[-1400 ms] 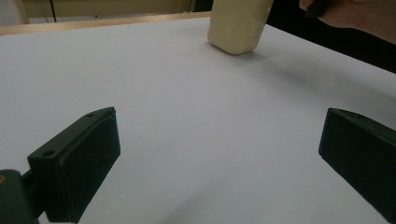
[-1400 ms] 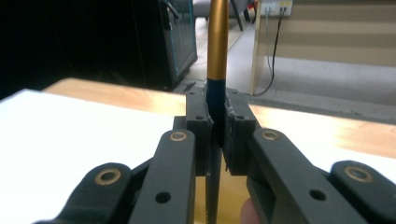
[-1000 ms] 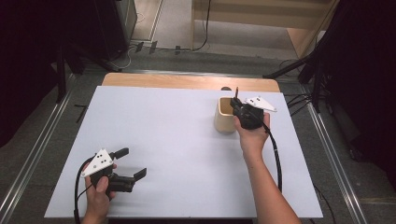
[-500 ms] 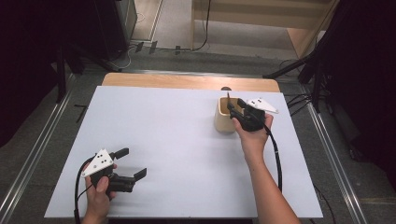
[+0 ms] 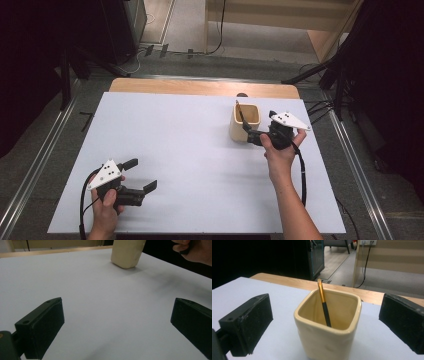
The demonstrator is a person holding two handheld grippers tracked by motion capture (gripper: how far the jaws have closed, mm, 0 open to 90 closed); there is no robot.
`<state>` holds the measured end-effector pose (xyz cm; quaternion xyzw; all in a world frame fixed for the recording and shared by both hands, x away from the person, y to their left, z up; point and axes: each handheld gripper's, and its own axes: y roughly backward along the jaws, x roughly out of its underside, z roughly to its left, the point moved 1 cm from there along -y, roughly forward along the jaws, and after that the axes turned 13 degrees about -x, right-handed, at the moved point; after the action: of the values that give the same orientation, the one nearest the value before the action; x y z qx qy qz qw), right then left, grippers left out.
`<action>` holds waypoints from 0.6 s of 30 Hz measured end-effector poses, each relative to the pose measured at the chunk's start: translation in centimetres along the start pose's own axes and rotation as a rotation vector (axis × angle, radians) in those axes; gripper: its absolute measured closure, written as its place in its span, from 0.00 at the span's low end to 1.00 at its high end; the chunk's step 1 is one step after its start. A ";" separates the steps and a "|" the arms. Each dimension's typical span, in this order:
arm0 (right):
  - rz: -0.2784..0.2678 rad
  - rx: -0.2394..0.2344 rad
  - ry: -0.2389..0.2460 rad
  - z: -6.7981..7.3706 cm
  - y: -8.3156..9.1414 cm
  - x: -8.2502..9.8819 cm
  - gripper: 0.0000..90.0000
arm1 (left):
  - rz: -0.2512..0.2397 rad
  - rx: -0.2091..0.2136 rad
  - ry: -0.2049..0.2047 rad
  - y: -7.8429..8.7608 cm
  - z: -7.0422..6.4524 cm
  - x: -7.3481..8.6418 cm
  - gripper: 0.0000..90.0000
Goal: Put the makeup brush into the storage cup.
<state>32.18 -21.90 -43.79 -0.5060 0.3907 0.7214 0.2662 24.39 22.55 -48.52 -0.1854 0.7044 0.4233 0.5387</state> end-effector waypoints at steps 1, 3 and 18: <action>0.002 0.002 0.002 0.1 0.2 0.1 0.00 | -0.001 -0.001 0.003 0.0 0.0 0.0 0.00; -0.002 0.000 -0.002 0.1 0.7 0.5 0.00 | -0.001 0.000 0.002 0.0 0.0 0.0 0.00; -0.007 -0.031 -0.009 1.0 3.4 3.7 0.00 | 0.001 -0.002 -0.002 0.0 0.0 0.0 0.00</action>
<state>27.75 -22.95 -46.06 -0.5083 0.3767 0.7285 0.2626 24.39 22.55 -48.57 -0.1851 0.7035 0.4247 0.5390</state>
